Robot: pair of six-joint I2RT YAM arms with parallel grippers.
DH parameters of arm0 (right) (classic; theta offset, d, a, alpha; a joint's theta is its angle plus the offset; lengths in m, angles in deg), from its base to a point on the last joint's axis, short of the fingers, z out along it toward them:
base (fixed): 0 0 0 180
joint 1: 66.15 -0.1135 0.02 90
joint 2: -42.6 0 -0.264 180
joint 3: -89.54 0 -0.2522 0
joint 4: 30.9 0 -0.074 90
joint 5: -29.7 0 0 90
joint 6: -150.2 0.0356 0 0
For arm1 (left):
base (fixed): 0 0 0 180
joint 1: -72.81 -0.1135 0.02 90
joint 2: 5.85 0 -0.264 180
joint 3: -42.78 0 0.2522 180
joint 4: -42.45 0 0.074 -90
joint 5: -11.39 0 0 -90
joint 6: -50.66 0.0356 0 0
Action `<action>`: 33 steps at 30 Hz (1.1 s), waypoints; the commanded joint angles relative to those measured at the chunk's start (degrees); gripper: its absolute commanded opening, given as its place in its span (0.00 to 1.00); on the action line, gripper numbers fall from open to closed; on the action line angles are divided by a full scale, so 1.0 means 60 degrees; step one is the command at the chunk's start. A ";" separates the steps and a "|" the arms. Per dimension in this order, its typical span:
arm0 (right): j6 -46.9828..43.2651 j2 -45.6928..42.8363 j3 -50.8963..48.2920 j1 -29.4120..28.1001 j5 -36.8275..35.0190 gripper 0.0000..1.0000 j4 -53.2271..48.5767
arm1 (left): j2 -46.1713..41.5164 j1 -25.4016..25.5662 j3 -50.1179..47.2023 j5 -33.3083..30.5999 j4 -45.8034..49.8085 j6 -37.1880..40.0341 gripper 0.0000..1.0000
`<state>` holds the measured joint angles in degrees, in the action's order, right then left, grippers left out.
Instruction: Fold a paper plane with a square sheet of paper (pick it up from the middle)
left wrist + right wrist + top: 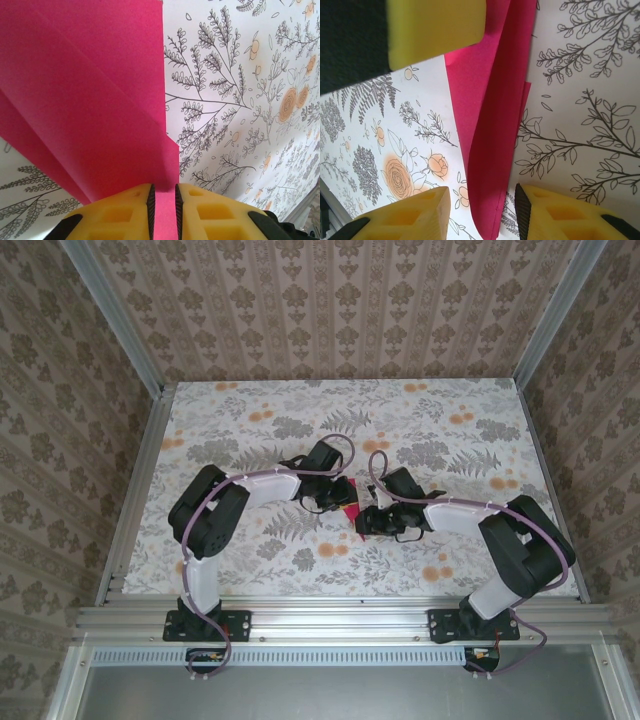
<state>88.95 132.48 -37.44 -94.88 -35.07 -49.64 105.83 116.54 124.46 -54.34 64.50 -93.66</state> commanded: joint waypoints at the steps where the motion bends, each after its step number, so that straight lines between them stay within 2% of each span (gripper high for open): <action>1: -0.0172 0.0185 0.0323 0.0016 -0.0049 0.40 -0.0314 | 0.0196 -0.0066 0.0324 0.0136 0.0332 0.0221 0.21; 15: -0.0298 0.0721 0.0370 0.0028 -0.0411 0.22 -0.0643 | 0.0240 -0.0066 0.0415 0.0157 0.0476 0.0283 0.21; 23: -0.0178 0.0815 0.0269 0.0071 -0.0280 0.16 -0.0473 | 0.0342 -0.0066 0.0538 0.0169 0.0595 0.0346 0.20; 33: -0.0135 0.1172 0.0293 0.0145 0.0002 0.15 -0.0437 | 0.0585 -0.0121 0.0750 0.0107 0.1033 0.0426 0.20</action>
<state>88.40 136.55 -35.62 -93.57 -34.19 -51.17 107.95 116.49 127.52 -53.92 67.59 -92.74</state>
